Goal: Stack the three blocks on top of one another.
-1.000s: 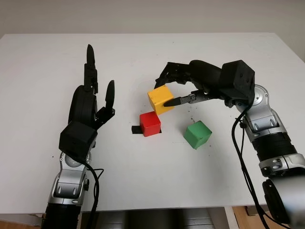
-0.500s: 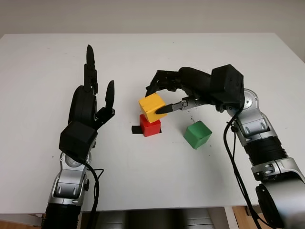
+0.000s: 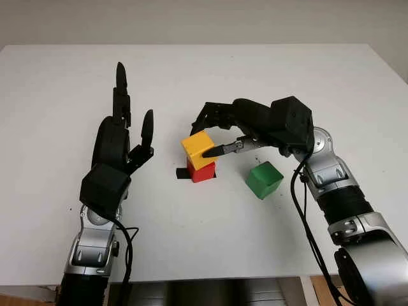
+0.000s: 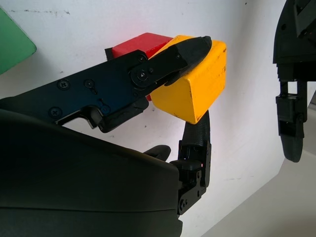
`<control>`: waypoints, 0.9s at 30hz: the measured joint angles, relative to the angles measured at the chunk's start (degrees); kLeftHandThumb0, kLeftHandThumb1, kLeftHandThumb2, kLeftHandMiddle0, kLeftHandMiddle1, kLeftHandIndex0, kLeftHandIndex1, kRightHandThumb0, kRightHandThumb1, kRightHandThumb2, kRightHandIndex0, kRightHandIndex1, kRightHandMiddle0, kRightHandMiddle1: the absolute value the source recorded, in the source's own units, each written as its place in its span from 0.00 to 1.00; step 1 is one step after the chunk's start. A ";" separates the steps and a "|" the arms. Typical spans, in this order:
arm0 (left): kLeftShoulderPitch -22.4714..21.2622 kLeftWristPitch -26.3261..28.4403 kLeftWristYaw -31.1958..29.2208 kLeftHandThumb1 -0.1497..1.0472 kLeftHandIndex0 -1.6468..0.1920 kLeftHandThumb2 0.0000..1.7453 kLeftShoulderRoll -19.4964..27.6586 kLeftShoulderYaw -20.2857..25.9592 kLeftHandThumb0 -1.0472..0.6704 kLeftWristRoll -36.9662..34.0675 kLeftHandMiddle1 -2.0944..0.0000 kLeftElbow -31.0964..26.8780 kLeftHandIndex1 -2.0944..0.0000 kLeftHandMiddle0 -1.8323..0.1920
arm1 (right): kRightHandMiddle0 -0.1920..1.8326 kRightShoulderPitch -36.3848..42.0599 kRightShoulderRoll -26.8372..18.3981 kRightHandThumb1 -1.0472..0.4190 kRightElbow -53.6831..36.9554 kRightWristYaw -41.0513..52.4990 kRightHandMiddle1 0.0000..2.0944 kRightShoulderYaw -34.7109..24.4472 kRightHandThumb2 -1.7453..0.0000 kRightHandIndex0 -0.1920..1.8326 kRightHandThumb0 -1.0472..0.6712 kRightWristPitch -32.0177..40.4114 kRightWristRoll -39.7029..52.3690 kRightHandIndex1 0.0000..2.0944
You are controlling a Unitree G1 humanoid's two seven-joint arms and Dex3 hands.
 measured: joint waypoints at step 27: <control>0.08 -0.76 -0.12 1.00 1.00 0.40 -0.02 0.03 0.16 -0.20 0.98 -0.01 1.00 0.99 | 0.28 -0.35 0.05 0.03 1.56 -1.78 0.76 0.06 0.97 0.17 0.25 -1.97 -2.42 0.24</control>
